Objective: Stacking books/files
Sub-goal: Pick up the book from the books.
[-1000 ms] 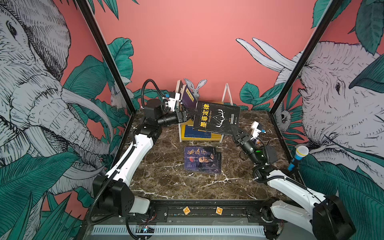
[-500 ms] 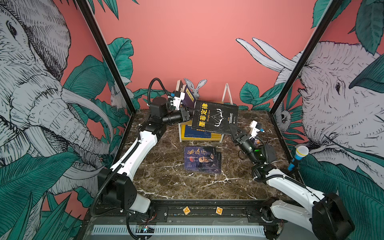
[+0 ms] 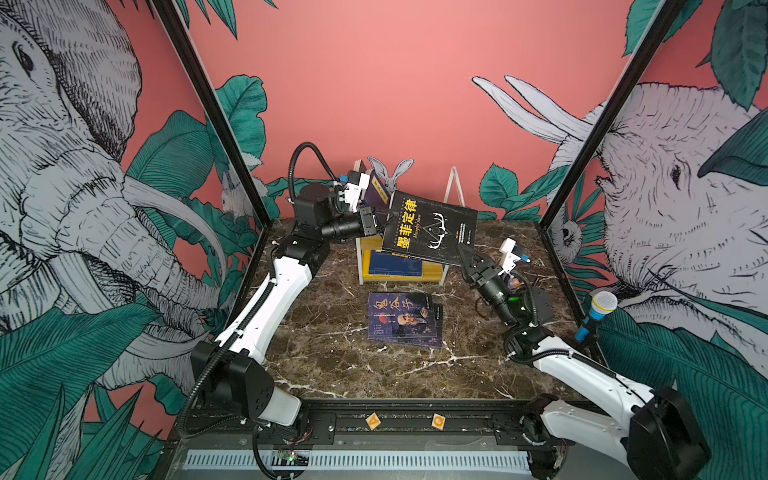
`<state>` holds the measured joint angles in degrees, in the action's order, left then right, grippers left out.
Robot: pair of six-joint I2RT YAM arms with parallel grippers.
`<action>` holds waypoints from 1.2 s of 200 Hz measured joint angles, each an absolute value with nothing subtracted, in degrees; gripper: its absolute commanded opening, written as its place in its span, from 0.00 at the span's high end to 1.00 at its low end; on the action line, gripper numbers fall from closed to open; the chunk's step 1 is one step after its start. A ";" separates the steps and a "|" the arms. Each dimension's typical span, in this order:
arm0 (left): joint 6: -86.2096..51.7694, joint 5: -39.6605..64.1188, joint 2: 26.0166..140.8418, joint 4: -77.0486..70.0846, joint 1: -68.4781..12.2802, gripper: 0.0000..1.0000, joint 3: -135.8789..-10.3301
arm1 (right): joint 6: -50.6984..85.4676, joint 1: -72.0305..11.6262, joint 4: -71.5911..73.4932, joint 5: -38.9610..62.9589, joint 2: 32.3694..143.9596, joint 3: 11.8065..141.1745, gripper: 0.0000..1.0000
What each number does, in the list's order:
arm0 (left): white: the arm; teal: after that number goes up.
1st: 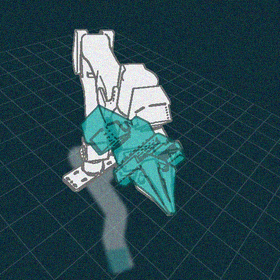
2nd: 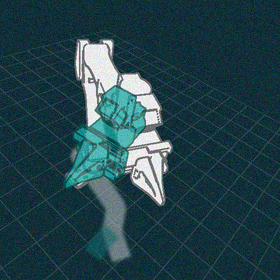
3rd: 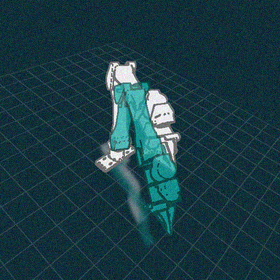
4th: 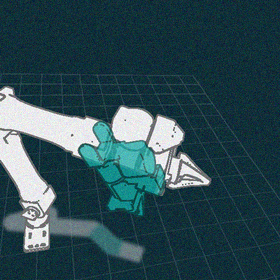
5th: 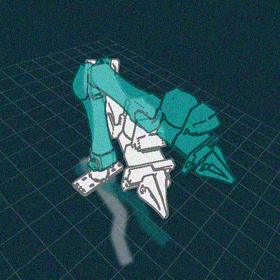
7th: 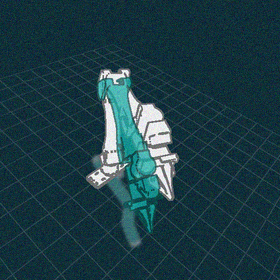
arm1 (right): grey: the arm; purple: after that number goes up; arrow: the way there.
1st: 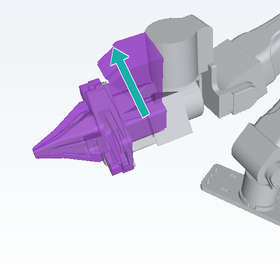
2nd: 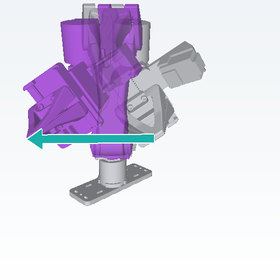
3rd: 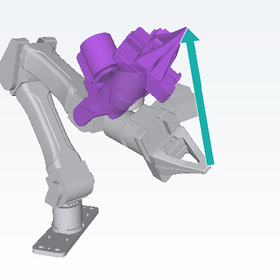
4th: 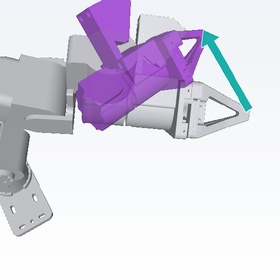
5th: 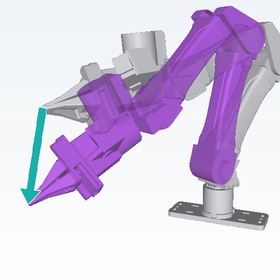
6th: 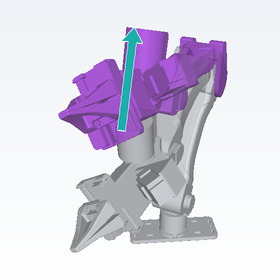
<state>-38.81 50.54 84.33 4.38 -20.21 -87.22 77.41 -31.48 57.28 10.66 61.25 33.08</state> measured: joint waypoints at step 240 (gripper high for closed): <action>5.91 15.35 106.80 50.37 -24.91 1.00 -138.65 | 35.46 -46.59 -12.49 -16.19 69.47 83.46 0.78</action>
<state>5.91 15.35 106.80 50.37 -24.91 -138.65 35.46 -46.59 -12.49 -16.19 69.47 83.46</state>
